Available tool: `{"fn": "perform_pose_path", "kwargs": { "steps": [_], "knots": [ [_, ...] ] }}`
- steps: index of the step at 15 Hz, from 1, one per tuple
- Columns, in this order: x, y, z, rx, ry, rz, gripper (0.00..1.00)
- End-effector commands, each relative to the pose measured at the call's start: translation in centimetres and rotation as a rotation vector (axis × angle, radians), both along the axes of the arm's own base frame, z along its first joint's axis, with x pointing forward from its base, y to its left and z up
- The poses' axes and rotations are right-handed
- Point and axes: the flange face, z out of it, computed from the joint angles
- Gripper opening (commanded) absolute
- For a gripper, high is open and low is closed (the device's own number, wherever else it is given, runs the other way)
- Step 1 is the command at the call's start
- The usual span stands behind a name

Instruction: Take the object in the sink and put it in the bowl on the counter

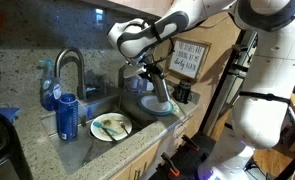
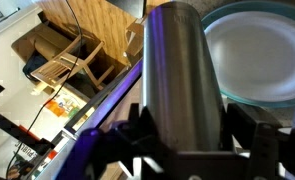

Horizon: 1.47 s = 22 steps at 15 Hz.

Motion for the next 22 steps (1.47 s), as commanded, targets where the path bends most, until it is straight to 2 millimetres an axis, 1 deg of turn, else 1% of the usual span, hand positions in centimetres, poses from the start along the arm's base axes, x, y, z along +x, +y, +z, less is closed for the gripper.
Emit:
{"fn": "perform_pose_path", "kwargs": {
  "steps": [1,5,6,7,8,10,14,15,22],
  "knots": [
    [0.2,-1.7,0.7,-0.029,0.001,0.031,0.61],
    [0.9,-2.9,0.0,-0.07,0.0,0.045,0.61],
    [1.1,-3.0,-0.2,-0.076,0.0,0.056,0.61],
    [1.0,-2.4,-0.5,-0.066,-0.007,0.02,0.61],
    [1.1,-2.4,-0.8,-0.068,-0.003,0.02,0.86],
    [1.1,-2.4,-1.2,-0.069,0.004,0.02,0.86],
    [1.1,-2.3,-1.4,-0.069,0.007,0.022,0.86],
    [1.2,-2.4,-1.5,-0.068,0.002,0.02,0.61],
    [1.5,-3.2,-2.8,-0.131,-0.028,-0.01,0.61]
  ]
}}
